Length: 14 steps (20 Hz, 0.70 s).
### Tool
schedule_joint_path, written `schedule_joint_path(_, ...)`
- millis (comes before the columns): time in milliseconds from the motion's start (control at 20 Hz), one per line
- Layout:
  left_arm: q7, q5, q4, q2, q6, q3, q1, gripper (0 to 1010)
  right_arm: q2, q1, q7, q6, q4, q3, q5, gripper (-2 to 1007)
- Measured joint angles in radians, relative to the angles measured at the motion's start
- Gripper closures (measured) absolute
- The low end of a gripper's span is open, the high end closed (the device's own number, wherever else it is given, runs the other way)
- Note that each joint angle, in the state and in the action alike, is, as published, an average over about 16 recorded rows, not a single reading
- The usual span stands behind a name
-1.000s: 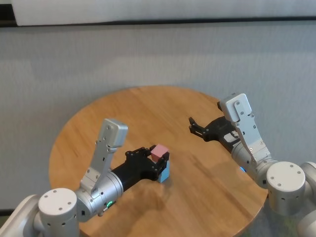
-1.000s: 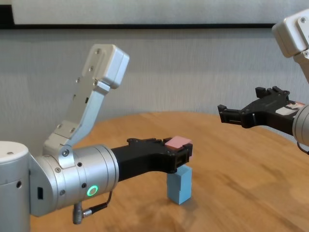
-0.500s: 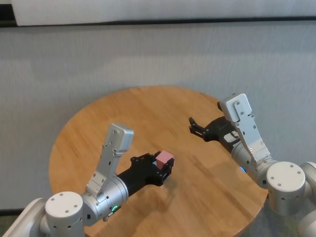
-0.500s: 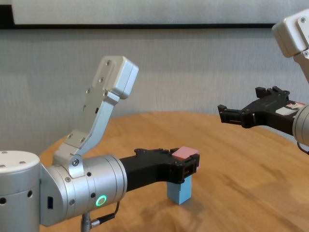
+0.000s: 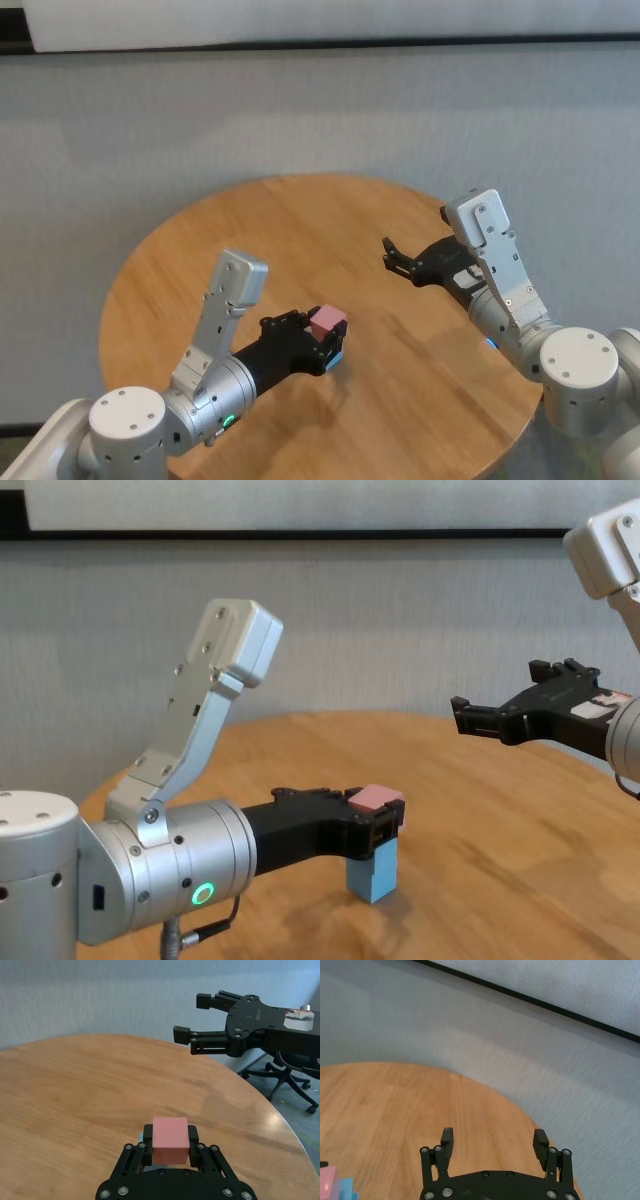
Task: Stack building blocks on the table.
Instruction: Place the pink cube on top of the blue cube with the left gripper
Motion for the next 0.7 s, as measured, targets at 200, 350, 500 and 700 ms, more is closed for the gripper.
schedule_joint_path(200,0.005,-0.005,0.002,0.006,-0.005,0.005,-0.005,604,0.000,0.000,0.000,0.000,0.000,0.000,0.000,0)
schedule_joint_path(350,0.009,-0.008,0.005,0.010,-0.009,0.009,-0.010,604,0.000,0.000,0.000,0.000,0.000,0.000,0.000,0)
schedule_joint_path(500,0.012,-0.011,0.009,0.012,-0.013,0.013,-0.015,604,0.000,0.000,0.000,0.000,0.000,0.000,0.000,0)
schedule_joint_path(700,0.016,-0.012,0.017,0.014,-0.017,0.020,-0.021,604,0.000,0.000,0.000,0.000,0.000,0.000,0.000,0)
